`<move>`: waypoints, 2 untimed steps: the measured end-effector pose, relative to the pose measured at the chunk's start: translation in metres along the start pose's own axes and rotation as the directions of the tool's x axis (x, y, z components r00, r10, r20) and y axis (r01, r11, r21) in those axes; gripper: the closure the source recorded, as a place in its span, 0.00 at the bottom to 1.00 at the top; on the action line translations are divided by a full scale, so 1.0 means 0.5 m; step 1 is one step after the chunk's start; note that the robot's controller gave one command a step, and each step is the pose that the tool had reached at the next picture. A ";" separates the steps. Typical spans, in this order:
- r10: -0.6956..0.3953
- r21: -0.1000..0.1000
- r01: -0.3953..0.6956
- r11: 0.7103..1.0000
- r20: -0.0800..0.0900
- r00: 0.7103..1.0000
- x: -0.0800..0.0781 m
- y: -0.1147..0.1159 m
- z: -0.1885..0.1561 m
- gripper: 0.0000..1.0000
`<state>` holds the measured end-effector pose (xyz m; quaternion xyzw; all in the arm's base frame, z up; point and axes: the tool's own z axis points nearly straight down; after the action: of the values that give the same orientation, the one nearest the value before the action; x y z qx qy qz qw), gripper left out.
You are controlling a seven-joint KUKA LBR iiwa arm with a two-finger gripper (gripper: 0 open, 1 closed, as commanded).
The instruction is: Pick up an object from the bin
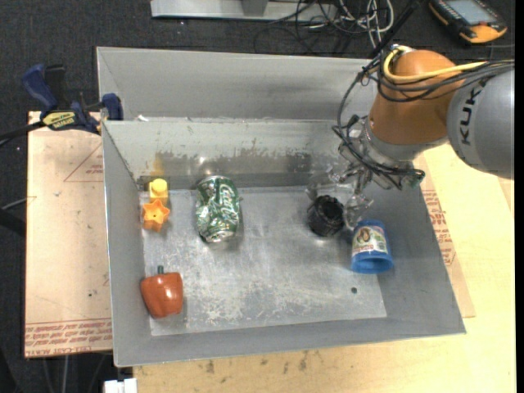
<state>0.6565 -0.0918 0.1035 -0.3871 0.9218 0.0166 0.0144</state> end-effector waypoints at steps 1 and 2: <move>0.000 0.001 0.000 1.000 0.000 1.000 0.000 0.000 0.000 1.00; -0.004 0.006 0.004 1.000 -0.008 1.000 0.004 0.015 0.003 1.00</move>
Offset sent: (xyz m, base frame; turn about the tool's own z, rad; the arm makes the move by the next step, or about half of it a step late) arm -0.0023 0.0108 0.1105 -0.0385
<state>0.6499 -0.0879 0.1018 -0.3890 0.9211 0.0125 0.0119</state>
